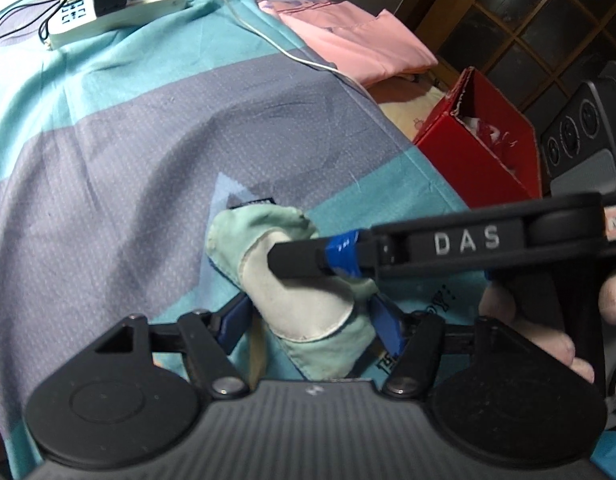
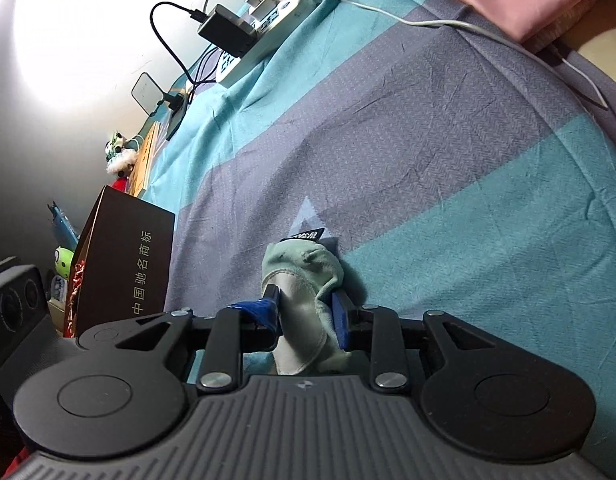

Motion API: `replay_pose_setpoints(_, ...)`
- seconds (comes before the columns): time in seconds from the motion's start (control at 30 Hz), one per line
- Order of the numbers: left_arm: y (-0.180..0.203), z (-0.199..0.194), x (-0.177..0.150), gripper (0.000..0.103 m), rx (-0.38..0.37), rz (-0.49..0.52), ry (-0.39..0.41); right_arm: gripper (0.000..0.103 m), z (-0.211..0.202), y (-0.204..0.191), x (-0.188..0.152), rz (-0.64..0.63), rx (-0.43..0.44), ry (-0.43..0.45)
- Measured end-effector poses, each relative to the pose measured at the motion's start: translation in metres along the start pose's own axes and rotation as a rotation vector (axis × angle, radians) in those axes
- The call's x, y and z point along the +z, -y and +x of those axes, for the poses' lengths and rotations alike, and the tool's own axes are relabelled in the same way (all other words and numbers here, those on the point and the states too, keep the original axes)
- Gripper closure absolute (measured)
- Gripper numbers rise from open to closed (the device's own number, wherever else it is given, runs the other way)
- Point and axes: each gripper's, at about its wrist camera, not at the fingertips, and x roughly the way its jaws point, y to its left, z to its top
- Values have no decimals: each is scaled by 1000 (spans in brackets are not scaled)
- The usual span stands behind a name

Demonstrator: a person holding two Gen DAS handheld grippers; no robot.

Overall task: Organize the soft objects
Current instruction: 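Move the right gripper to the mint-green cloth bag and grasp it, then lift the mint-green bag and carry it over the brown box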

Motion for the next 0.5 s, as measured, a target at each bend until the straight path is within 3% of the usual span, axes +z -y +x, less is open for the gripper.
replay_pose_setpoints(0.13, 6, 3, 8, 51, 25, 20, -28, 94, 0, 7, 3, 48, 24, -13)
replay_pose_setpoints(0.27, 5, 2, 11, 53, 33, 11, -40, 97, -1, 18, 2, 141, 54, -16)
replay_pose_setpoints(0.5, 15, -6, 9, 58, 51, 47, -46, 97, -7, 17, -4, 175, 75, -11)
